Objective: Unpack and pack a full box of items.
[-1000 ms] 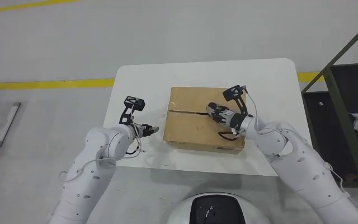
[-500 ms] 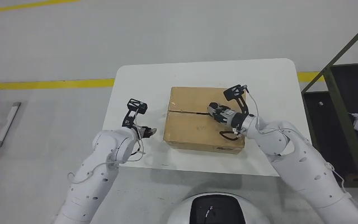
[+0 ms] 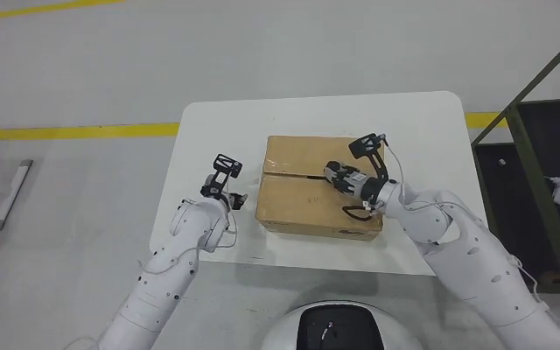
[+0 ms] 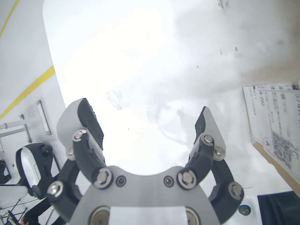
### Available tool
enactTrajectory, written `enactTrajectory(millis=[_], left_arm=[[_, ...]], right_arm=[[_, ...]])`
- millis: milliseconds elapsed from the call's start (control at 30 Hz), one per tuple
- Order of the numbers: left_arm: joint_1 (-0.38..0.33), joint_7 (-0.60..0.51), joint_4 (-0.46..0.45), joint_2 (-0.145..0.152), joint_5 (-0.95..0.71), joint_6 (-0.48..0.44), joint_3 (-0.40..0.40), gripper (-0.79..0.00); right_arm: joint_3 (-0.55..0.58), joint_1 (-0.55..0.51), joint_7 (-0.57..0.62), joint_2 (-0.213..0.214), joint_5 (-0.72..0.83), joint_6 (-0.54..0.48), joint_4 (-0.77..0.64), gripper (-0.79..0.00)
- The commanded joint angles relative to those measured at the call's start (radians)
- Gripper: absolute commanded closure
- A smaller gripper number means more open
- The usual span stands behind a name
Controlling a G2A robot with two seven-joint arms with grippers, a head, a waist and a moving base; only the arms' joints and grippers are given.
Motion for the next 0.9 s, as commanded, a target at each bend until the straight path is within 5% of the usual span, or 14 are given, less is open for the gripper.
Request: enactTrajectory(millis=[0,133,200,267,300,400,500,533,867], left_arm=[[-0.015,0.026,0.042,-0.013,0.018,-0.007,0.024,-0.785],[-0.033,0.079,0.119,-0.035,0.037,-0.001,0.052,-0.785],[-0.044,0.095,0.15,-0.046,0.047,0.005,0.066,-0.576],[-0.053,0.108,0.179,-0.058,0.056,0.009,0.079,-0.505],[-0.057,0.114,0.193,-0.063,0.058,0.013,0.083,-0.366],[-0.068,0.135,0.222,-0.077,0.066,0.021,0.091,-0.166],[-0.072,0.154,0.242,-0.088,0.075,0.041,0.091,-0.099],[-0.071,0.158,0.246,-0.09,0.077,0.051,0.09,-0.018],[-0.06,0.186,0.267,-0.111,0.097,0.093,0.057,0.0]], right_arm=[[-0.001,0.002,-0.002,-0.001,0.0,-0.001,0.001,0.0],[0.0,0.001,-0.007,-0.002,-0.001,0.001,0.002,0.0],[0.002,-0.001,-0.007,-0.002,-0.001,0.003,0.002,0.0],[0.003,-0.003,-0.008,-0.002,-0.002,0.004,0.0,0.0],[0.005,-0.005,-0.008,-0.002,-0.002,0.004,0.0,0.0],[0.007,-0.007,-0.007,-0.002,-0.002,0.005,-0.002,0.0],[0.008,-0.009,-0.006,-0.002,-0.003,0.005,-0.003,0.0],[0.008,-0.009,-0.006,-0.002,-0.003,0.005,-0.004,0.0],[0.011,-0.01,-0.003,-0.004,0.0,0.008,-0.003,0.0]])
